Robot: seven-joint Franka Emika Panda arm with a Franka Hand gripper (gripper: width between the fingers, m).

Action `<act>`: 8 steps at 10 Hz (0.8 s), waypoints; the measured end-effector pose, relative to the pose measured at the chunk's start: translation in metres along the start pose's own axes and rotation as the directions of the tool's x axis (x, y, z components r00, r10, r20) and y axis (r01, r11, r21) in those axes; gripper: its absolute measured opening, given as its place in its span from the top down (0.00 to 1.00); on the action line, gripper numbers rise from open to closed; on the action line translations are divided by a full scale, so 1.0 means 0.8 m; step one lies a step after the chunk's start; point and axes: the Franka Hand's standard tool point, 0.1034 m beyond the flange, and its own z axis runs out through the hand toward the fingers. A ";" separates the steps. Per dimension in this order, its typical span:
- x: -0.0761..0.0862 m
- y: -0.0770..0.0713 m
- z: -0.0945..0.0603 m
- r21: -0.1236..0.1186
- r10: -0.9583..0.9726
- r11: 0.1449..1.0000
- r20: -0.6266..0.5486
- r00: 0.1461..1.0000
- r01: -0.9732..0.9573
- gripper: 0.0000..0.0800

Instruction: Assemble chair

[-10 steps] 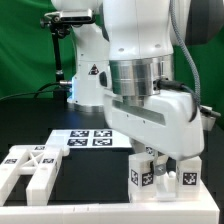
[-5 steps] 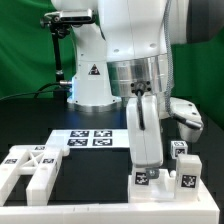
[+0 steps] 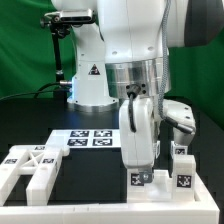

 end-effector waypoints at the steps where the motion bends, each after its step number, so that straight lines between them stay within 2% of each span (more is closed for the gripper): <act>1: 0.001 -0.002 -0.019 0.002 -0.051 0.999 0.011 0.999 0.051 0.20; 2: 0.000 -0.004 -0.034 0.003 -0.079 0.997 0.020 0.997 0.079 0.20; 4: 0.001 -0.001 -0.025 0.000 -0.078 0.997 0.014 0.997 0.078 0.19; 6: 0.001 -0.001 -0.024 -0.001 -0.079 0.997 0.014 0.997 0.079 0.19; 8: -0.002 0.004 -0.029 0.002 -0.243 0.970 0.005 0.970 0.243 0.19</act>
Offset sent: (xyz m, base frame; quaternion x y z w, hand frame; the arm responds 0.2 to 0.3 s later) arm 0.0000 0.0000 0.0000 0.0000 0.0000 0.0000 1.0000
